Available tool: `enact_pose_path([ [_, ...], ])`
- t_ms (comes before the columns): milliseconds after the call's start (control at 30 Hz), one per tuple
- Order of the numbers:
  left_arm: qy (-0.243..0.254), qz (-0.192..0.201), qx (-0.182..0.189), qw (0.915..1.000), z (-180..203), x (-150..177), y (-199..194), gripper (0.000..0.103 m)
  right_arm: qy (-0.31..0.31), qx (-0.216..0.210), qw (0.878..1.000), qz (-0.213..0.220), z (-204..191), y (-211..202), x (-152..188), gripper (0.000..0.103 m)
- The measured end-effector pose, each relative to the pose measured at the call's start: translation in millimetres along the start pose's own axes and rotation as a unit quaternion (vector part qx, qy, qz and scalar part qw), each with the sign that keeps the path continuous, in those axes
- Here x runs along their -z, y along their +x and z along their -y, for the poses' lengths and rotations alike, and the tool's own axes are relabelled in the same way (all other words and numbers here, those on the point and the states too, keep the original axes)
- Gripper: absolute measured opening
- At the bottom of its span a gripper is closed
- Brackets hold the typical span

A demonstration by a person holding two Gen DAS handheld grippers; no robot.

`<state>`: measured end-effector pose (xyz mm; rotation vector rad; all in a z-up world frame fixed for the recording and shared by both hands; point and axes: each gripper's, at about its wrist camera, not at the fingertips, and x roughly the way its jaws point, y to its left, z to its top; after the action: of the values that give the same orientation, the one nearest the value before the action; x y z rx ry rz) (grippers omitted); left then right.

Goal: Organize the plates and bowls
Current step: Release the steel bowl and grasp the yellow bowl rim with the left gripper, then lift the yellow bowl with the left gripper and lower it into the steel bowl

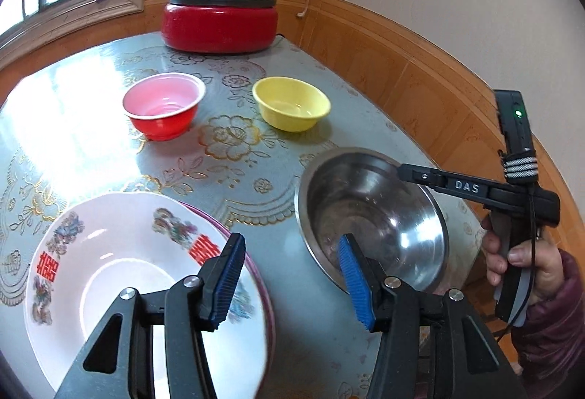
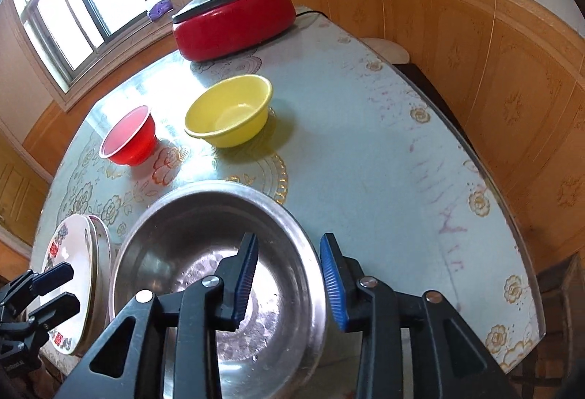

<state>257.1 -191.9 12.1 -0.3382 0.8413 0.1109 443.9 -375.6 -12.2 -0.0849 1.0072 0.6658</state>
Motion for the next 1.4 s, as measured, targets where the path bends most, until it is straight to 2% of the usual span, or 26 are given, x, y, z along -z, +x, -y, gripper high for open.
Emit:
enact_pose_path([
  [200, -0.019, 0.013, 0.022, 0.9995, -15, -26, 0, 0.054, -0.022, 0.011, 1.000, 0.013, -19, -2, -20, 0.036],
  [300, -0.040, 0.021, 0.012, 0.9989, -19, -44, 7, 0.057, -0.028, -0.012, 0.999, 0.016, -21, 3, -35, 0.036],
  [400, -0.056, 0.018, 0.004, 0.9983, -17, -61, 18, 0.057, -0.015, -0.063, 0.998, 0.004, -15, 16, -54, 0.036],
  [533, -0.079, 0.012, -0.008, 0.9968, -18, -82, 38, 0.054, -0.007, -0.104, 0.994, -0.016, -10, 41, -87, 0.034],
  [567, -0.080, 0.012, -0.014, 0.9966, -17, -87, 43, 0.049, -0.007, -0.109, 0.994, -0.019, -9, 48, -95, 0.034],
  [667, -0.087, 0.006, -0.027, 0.9958, -17, -101, 62, 0.044, -0.010, -0.124, 0.992, -0.035, -7, 69, -116, 0.033],
  [800, -0.095, -0.011, -0.044, 0.9945, -18, -118, 90, 0.040, -0.016, -0.119, 0.992, -0.048, -3, 96, -136, 0.032],
  [1000, -0.108, -0.035, -0.060, 0.9917, -25, -140, 125, 0.039, -0.014, -0.120, 0.990, -0.079, 7, 131, -148, 0.027],
  [1133, -0.107, -0.052, -0.060, 0.9911, -24, -151, 148, 0.038, -0.024, -0.123, 0.988, -0.087, 9, 145, -151, 0.015],
  [1233, -0.103, -0.066, -0.065, 0.9904, -24, -154, 164, 0.022, -0.029, -0.130, 0.987, -0.091, 10, 150, -148, 0.009],
  [1267, -0.098, -0.066, -0.069, 0.9905, -23, -154, 166, 0.019, -0.033, -0.126, 0.988, -0.087, 10, 149, -148, 0.009],
  [1400, -0.093, -0.061, -0.055, 0.9923, -18, -150, 159, 0.017, -0.032, -0.130, 0.988, -0.077, 13, 136, -150, 0.008],
])
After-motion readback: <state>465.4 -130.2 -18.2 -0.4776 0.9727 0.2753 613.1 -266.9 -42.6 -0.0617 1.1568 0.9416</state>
